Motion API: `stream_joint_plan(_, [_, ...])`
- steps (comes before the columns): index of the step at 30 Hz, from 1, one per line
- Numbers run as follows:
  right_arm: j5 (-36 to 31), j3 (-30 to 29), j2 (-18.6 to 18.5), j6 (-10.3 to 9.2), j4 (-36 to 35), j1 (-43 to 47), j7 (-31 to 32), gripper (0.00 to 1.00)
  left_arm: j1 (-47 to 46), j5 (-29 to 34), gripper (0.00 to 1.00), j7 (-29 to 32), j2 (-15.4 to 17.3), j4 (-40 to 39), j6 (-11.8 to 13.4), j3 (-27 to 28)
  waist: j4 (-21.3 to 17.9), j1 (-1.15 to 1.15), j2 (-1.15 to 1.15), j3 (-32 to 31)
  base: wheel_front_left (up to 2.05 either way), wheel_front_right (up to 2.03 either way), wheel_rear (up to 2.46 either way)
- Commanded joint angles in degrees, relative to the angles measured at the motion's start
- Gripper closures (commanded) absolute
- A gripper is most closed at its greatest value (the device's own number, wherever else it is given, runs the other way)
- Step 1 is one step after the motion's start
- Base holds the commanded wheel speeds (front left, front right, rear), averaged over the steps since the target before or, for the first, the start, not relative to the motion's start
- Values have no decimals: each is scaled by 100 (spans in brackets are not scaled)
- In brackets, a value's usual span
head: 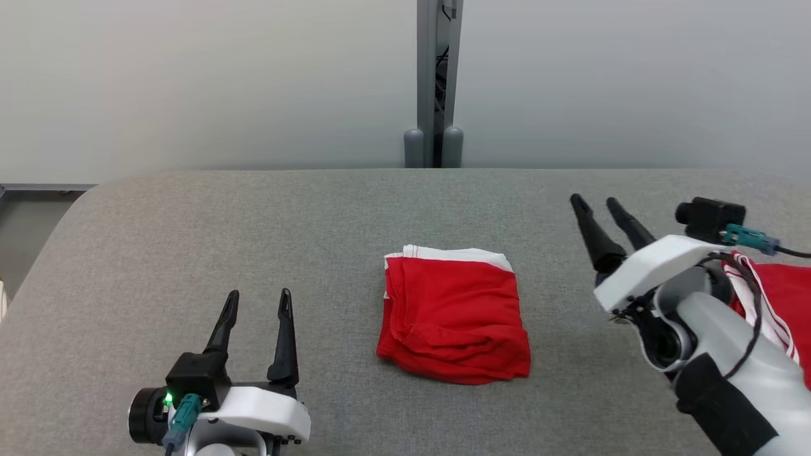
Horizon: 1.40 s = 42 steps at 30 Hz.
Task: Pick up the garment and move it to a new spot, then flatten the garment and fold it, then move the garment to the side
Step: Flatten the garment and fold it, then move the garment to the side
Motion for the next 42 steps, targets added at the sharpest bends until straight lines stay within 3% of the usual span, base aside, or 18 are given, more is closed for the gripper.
stream_joint_plan(1, [-394, -333, -177, 6, -170, 214, -25, 0, 39, -143, 0, -20, 23, -93, -4, 10, -123, 0, 0, 3, 0, 0, 0])
stream_joint_plan(6, [-1694, -1426, -535, 5, -860, 925, -26, 0, 84, -176, 0, -20, 23, -235, 36, -21, -284, 0, 0, 42, 0, 0, 0])
stream_joint_plan(12, [-2996, -2640, -409, 5, -1853, 2075, -26, 0, 128, -137, 0, -20, 21, -354, 19, -17, -411, 0, 0, 126, 0, 0, 0])
stream_joint_plan(15, [-3446, -3136, -146, 5, -2229, 2625, -27, 0, 237, -111, 0, -20, 20, -332, 19, -29, -450, 0, 0, 171, 0, 0, 0])
stream_joint_plan(22, [-3666, -3399, 75, 5, -2555, 2946, 157, 0, 199, -93, 0, -20, 23, -303, -7, -65, -416, 0, 0, 251, 0, 0, 0])
stream_joint_plan(25, [-3304, -3339, 121, 5, -2729, 2954, 561, 0, 109, -70, 0, -20, 21, -280, -27, -109, -355, 0, 0, 325, 0, 0, 0])
stream_joint_plan(28, [-2556, -3140, 4, 5, -2888, 2908, 1357, 0, 25, -50, 0, -20, 23, -246, -43, -158, -284, 0, 0, 434, 0, 0, 0])
stream_joint_plan(34, [-564, -2936, -629, 5, -3242, 2686, 3251, 0, -132, -32, 0, -20, 21, -204, -39, -268, -79, 0, 0, 746, 0, 0, 0])
stream_joint_plan(38, [582, -3163, -891, 5, -2975, 2517, 4386, 0, -271, -37, 0, -20, 20, -166, -34, -358, 131, 0, 0, 984, 0, 0, 0])
stream_joint_plan(42, [1206, -3353, -1031, 8, -2598, 2274, 5174, 0, -403, -11, 0, -20, 21, -149, -4, -479, 398, 0, 0, 1231, 0, 0, 0])
